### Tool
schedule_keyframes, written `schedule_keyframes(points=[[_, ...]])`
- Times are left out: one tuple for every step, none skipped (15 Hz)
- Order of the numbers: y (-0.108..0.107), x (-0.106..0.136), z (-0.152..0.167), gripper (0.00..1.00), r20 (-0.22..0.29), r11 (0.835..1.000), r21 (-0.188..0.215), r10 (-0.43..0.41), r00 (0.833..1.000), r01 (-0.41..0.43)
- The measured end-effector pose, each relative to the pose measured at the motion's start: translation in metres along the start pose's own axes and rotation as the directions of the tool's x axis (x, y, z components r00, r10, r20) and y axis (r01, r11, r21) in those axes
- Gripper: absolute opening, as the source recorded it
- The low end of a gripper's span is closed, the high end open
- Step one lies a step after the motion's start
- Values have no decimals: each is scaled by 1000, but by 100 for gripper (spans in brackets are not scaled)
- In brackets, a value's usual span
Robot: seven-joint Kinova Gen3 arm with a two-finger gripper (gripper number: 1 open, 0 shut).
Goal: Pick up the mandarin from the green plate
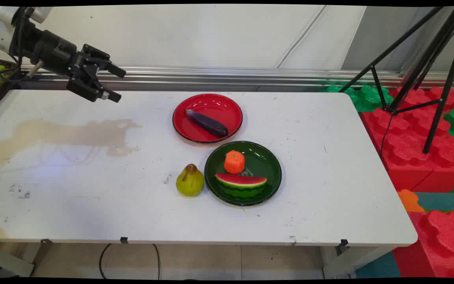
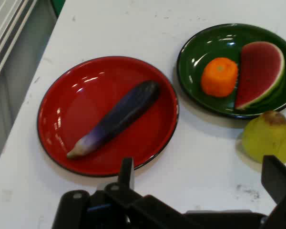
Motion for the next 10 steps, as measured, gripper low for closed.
schedule_keyframes(points=[[2, 2, 2, 100, 1, 1000, -8, 8, 1000, -8], [4, 4, 3, 100, 0, 1000, -14, 14, 1000, -14], [7, 7, 6, 100, -1, 999, -22, 23, 1000, -23], [10, 11, 10, 100, -2, 999, -33, 33, 999, -33], [14, 15, 15, 100, -3, 998, -44, 44, 999, -45], [16, 19, 20, 100, -4, 997, -54, 53, 999, -54], [18, 22, 25, 100, -5, 996, -60, 59, 998, -59], [21, 26, 30, 100, -6, 995, -69, 67, 998, -67], [25, 31, 38, 100, -6, 994, -80, 75, 997, -75], [27, 35, 47, 100, -6, 993, -91, 81, 997, -81]])
